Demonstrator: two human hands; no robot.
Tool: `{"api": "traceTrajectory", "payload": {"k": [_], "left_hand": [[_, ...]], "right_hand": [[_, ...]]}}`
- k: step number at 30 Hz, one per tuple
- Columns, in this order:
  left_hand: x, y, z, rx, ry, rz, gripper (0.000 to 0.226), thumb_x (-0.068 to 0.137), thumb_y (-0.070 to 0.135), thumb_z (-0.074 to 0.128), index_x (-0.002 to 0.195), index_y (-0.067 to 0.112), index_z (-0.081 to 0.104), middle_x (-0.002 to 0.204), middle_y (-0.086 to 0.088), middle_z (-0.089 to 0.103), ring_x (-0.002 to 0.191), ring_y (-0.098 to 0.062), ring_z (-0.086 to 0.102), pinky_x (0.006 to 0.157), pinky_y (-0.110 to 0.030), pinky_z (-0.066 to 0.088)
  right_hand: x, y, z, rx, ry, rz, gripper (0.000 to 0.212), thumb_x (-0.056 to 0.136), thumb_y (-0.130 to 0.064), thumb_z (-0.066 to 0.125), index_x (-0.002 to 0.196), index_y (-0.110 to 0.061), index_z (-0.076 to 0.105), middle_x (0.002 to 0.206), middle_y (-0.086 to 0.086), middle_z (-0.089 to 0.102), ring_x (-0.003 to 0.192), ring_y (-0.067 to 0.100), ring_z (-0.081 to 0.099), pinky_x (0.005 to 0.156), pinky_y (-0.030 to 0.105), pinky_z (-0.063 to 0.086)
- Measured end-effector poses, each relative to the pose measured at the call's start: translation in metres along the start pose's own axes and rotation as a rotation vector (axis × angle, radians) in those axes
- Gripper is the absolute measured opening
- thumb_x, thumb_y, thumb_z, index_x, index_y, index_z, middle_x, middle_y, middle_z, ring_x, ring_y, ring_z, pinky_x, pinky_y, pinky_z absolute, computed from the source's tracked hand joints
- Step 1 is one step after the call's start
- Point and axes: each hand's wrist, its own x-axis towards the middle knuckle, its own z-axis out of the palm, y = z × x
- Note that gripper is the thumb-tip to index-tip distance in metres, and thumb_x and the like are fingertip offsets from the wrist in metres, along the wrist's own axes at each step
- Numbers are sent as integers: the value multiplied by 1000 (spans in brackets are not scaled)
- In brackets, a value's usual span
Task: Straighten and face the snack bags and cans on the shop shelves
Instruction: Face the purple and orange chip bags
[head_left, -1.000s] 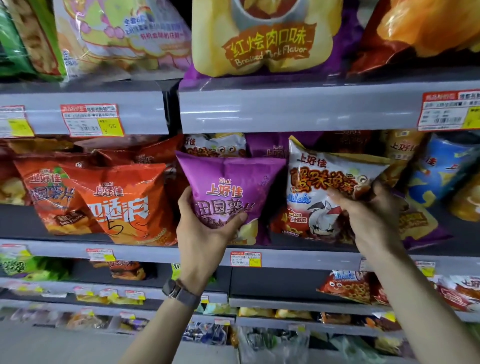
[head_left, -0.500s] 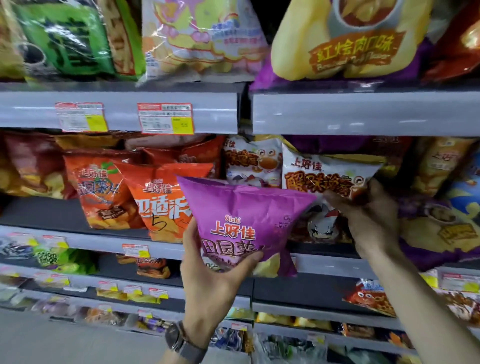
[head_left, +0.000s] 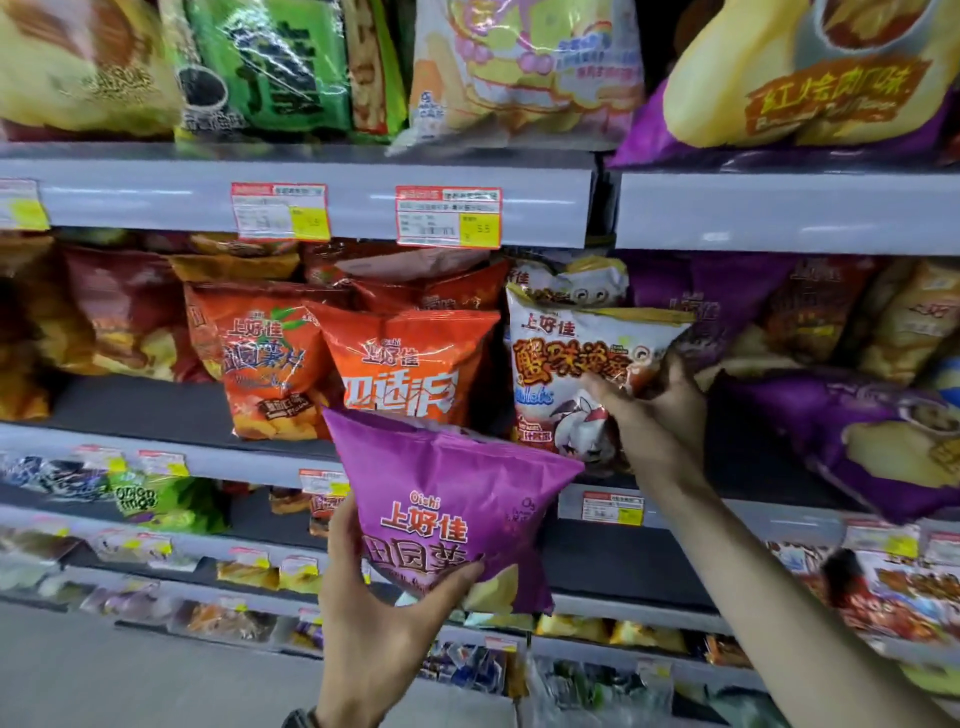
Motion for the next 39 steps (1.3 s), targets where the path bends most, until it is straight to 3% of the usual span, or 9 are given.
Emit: {"api": "traceTrajectory", "payload": {"k": [14, 18, 20, 23, 26, 29, 31, 34, 39], "left_hand": [[4, 2, 14, -22, -211, -26, 103, 52, 37, 99, 140, 27, 47, 115, 30, 64, 108, 5, 66, 83, -10, 54], [6, 14, 35, -50, -271, -29, 95, 52, 40, 96, 132, 39, 45, 114, 35, 64, 105, 10, 65, 79, -5, 51], [8, 19, 47, -36, -295, -12, 93, 53, 46, 95, 132, 42, 46, 116, 31, 66, 104, 7, 67, 80, -7, 52], [10, 28, 65, -46, -312, 12, 95, 53, 49, 95, 135, 44, 45, 118, 29, 67, 106, 6, 68, 83, -10, 53], [8, 39, 85, -36, -338, 39, 100, 55, 46, 98, 139, 44, 44, 119, 28, 68, 106, 4, 70, 84, -14, 56], [10, 55, 116, -31, -362, 49, 99, 56, 47, 101, 138, 48, 44, 120, 25, 70, 107, 1, 71, 88, -23, 60], [12, 66, 145, -14, -364, 86, 98, 59, 50, 100, 139, 45, 45, 120, 20, 70, 109, -3, 70, 89, -34, 61], [16, 82, 193, 19, -335, 125, 102, 60, 62, 94, 144, 41, 41, 124, 18, 69, 112, -8, 69, 91, -39, 61], [26, 86, 259, 27, -249, 104, 106, 59, 73, 87, 146, 40, 36, 131, 14, 66, 119, -13, 66, 94, -45, 58]], "right_hand": [[-3, 3, 16, -54, -1, 44, 53, 79, -40, 88, 122, -24, 61, 106, -4, 75, 97, 13, 74, 96, 43, 58], [-6, 4, 3, 18, -76, 147, 58, 90, -24, 82, 138, -13, 53, 113, -8, 72, 99, -1, 70, 89, 17, 55], [-13, 11, -14, 88, -158, 255, 15, 99, -5, 68, 110, -3, 58, 96, -5, 65, 86, 3, 65, 83, 9, 51], [-30, 12, -37, 171, -117, 319, 31, 106, 0, 46, 82, -19, 49, 79, -4, 57, 75, 6, 51, 72, 10, 54], [-36, 14, -60, 290, -9, 251, 22, 84, -47, 74, 75, -28, 70, 64, -17, 69, 69, 5, 61, 63, 22, 51], [-47, 28, -89, 150, 19, 179, 34, 92, -36, 50, 62, -25, 61, 56, -16, 56, 54, 3, 49, 65, 31, 36], [-54, 39, -112, 150, 31, 138, 50, 107, -18, 39, 66, -27, 65, 61, -14, 62, 58, 3, 56, 61, 28, 44], [-51, 37, -138, 246, 58, 26, 42, 105, -24, 41, 94, -39, 79, 97, -12, 76, 94, 7, 70, 78, 22, 56], [-39, 43, -163, 30, 58, -34, 36, 107, -35, 50, 143, -37, 53, 135, -24, 63, 126, -1, 58, 100, 22, 49]]}}
